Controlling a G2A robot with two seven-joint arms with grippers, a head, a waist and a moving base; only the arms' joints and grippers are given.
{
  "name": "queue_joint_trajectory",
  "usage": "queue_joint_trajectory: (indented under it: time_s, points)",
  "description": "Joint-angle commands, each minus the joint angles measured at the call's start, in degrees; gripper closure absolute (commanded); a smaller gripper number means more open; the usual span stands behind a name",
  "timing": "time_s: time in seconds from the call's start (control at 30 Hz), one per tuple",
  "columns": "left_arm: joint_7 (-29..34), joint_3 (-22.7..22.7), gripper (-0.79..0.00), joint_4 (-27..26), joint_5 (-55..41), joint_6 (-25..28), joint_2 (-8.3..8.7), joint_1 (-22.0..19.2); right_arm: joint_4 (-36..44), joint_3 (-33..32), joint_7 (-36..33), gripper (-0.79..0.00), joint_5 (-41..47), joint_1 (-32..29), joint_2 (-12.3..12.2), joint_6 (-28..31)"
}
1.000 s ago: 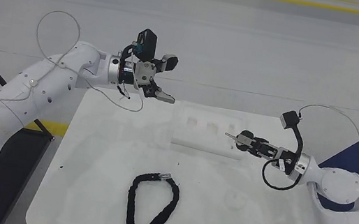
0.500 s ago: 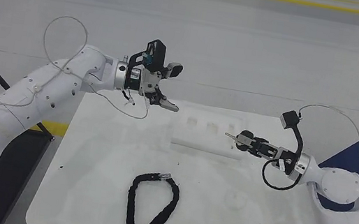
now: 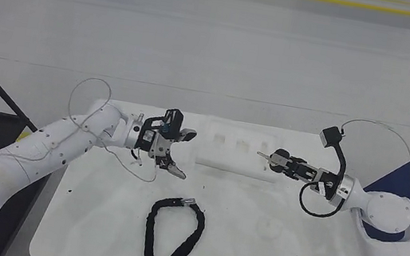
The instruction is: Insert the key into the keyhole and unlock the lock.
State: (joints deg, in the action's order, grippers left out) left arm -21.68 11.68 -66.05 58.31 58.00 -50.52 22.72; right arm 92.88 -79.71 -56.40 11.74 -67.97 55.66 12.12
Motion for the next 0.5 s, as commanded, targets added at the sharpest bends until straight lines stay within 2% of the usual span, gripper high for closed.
queue_joint_trajectory:
  time_s: [0.0, 0.2, 0.47]
  points:
    - [-1.31, -0.45, -0.785, -0.31, 2.67, 0.0, -0.01, 1.25, 0.0, 0.0, 0.0, 0.0, 0.0, 0.0, 0.0, 0.0]
    - [-3.17, -1.94, -0.785, 0.13, 9.02, 0.0, -1.11, 5.07, 0.0, 0.0, 0.0, 0.0, 0.0, 0.0, 0.0, 0.0]
    - [-2.38, -1.94, -0.785, 3.79, 11.57, 0.0, -4.06, 7.95, 0.0, 0.0, 0.0, 0.0, 0.0, 0.0, 0.0, 0.0]
